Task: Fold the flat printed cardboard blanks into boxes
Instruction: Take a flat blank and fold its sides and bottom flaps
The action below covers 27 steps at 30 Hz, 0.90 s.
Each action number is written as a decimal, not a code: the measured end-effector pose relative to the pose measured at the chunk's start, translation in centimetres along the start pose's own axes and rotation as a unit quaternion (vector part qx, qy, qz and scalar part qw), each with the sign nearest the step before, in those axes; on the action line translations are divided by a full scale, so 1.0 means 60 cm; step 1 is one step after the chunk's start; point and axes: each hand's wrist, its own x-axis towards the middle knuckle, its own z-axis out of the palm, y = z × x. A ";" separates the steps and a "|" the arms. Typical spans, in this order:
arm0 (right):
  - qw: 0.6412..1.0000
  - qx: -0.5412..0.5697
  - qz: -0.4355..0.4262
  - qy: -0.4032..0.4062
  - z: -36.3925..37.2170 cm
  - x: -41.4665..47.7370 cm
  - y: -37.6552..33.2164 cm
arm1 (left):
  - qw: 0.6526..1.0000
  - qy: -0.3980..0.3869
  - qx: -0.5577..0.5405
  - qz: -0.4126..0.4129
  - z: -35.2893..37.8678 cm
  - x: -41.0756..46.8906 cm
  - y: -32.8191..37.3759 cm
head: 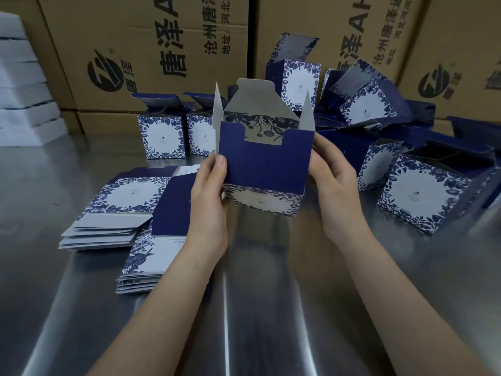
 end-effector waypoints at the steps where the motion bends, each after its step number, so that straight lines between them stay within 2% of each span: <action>1: 1.000 0.007 0.002 0.001 0.001 0.000 0.001 | 1.000 0.003 0.004 -0.002 0.000 0.001 0.000; 8: 1.000 0.009 0.008 0.008 0.003 0.000 0.009 | 0.999 0.025 0.045 0.002 -0.003 0.002 -0.003; 14: 0.996 -0.059 -0.053 0.034 0.003 -0.002 0.017 | 0.987 0.054 0.145 0.047 0.000 -0.003 -0.010; 19: 0.988 -0.123 -0.092 0.024 0.005 -0.006 0.028 | 0.965 0.068 0.232 0.099 0.006 -0.010 -0.017; 27: 0.985 -0.138 -0.101 0.027 0.008 -0.008 0.036 | 0.957 0.035 0.256 0.132 0.014 -0.017 -0.024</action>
